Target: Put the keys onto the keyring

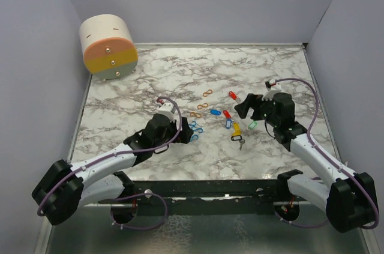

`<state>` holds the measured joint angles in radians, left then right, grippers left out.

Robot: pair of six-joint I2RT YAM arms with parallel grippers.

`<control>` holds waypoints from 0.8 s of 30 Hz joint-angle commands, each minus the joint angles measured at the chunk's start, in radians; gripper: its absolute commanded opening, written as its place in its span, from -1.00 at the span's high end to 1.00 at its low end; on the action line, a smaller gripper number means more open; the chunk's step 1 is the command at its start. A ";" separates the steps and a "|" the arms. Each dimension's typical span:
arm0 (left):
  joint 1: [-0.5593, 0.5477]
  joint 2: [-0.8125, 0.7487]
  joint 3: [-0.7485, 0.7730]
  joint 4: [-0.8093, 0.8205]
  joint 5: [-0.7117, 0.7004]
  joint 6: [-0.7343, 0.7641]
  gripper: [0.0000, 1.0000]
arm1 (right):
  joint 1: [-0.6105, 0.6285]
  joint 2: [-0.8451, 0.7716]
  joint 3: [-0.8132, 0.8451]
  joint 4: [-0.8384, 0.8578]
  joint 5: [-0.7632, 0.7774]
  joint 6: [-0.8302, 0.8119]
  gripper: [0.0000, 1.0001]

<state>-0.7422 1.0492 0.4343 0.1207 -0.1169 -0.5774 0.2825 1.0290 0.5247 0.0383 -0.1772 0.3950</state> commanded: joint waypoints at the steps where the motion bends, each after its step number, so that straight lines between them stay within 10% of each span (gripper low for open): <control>1: -0.032 0.008 -0.045 0.041 -0.048 -0.055 -0.92 | 0.006 -0.025 0.015 0.017 -0.016 -0.011 -0.82; 24: -0.254 0.296 0.009 0.163 -0.077 -0.142 -0.93 | 0.006 -0.028 0.012 0.015 -0.009 -0.010 -0.83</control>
<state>-0.9737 1.2861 0.4076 0.2417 -0.1722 -0.6884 0.2825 1.0203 0.5247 0.0383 -0.1772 0.3950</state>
